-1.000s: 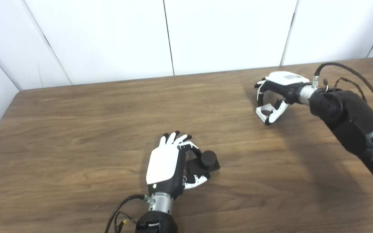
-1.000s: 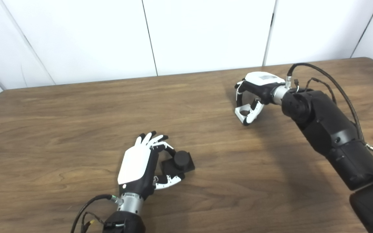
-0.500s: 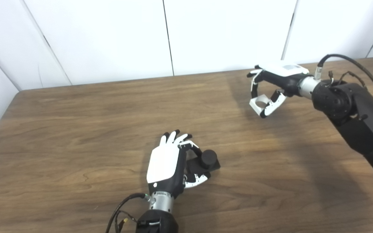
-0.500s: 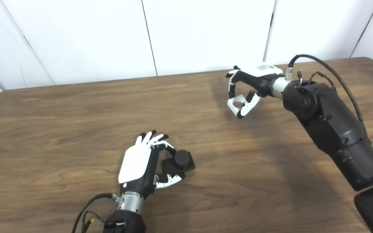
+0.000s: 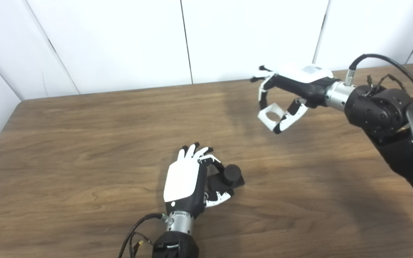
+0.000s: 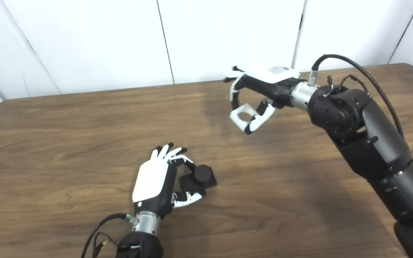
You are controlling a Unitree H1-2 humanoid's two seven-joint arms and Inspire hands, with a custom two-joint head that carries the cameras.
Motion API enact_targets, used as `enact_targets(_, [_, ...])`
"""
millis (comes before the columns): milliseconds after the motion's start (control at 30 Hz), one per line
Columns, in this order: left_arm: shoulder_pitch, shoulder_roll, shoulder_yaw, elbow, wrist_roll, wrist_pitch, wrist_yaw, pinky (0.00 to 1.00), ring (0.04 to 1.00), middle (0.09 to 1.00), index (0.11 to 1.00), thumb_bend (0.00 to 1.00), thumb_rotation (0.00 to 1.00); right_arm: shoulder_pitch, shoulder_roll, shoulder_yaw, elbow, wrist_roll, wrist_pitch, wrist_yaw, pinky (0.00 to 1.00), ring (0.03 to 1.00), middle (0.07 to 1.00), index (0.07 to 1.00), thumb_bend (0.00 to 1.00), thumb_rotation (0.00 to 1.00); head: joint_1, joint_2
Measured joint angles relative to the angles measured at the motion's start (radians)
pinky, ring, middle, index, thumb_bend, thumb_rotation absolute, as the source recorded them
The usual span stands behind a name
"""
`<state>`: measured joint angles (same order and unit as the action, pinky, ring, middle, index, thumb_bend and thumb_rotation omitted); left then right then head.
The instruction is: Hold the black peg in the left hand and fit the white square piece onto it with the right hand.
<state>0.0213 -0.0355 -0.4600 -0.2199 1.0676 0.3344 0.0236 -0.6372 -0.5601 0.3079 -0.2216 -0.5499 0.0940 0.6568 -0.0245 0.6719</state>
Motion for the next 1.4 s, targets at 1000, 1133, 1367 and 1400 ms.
enact_targets(1000, [-0.007,-0.009,-0.005,0.011,0.011,0.002,0.007,1.00,0.960,0.848,0.487,0.51,0.08,0.074,0.111,0.110,-0.193,-0.048,0.064,0.100,1.00,1.000,0.911,0.487,0.53,0.14,0.005,0.011])
enact_targets(1133, [-0.007,-0.010,-0.006,0.012,0.011,0.002,0.009,1.00,0.959,0.848,0.487,0.51,0.08,0.074,0.112,0.120,-0.193,-0.079,0.034,0.097,1.00,1.000,0.913,0.487,0.53,0.14,0.003,0.011])
enact_targets(1367, [-0.007,-0.011,-0.008,0.014,0.012,0.003,0.012,1.00,0.960,0.848,0.487,0.51,0.08,0.074,0.115,0.131,-0.193,-0.109,0.000,0.098,1.00,1.000,0.911,0.488,0.53,0.14,0.005,0.012])
enact_targets(1400, [-0.007,-0.012,-0.008,0.014,0.012,0.003,0.013,1.00,0.959,0.847,0.487,0.51,0.08,0.074,0.117,0.132,-0.193,-0.111,-0.002,0.099,1.00,1.000,0.909,0.487,0.53,0.14,0.005,0.012])
